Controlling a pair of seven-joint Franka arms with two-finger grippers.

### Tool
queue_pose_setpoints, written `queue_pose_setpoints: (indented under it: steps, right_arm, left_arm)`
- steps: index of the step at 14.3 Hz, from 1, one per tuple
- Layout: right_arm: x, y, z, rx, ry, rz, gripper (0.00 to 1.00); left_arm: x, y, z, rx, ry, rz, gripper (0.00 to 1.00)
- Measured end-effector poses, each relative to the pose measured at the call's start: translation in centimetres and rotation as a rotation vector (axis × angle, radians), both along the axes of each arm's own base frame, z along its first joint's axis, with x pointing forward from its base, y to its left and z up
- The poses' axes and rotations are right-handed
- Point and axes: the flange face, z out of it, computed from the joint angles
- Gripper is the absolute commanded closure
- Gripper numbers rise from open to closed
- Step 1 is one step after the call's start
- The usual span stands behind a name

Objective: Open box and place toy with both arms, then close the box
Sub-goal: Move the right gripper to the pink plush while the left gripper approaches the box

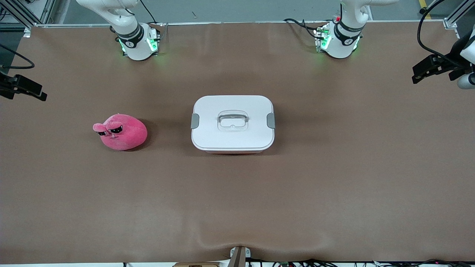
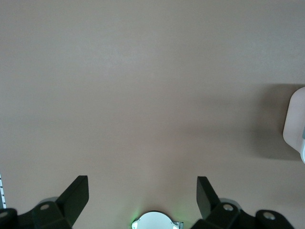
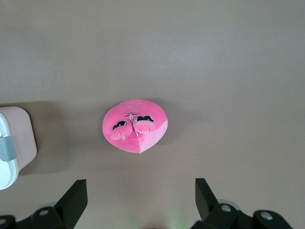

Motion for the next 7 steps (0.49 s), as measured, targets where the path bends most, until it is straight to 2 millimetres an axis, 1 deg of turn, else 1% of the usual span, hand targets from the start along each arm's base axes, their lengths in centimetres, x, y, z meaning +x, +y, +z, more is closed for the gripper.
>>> queue_pose_setpoints:
  steps: [4, 7]
  right_arm:
    - [0.0, 0.1, 0.0, 0.0, 0.0, 0.003, 0.0]
    - [0.2, 0.3, 0.1, -0.001, -0.012, 0.005, 0.0]
  left_arm:
    - [0.0, -0.3, 0.2, 0.0, -0.007, -0.006, 0.0]
    - [0.0, -1.4, 0.2, 0.0, -0.007, -0.025, 0.0]
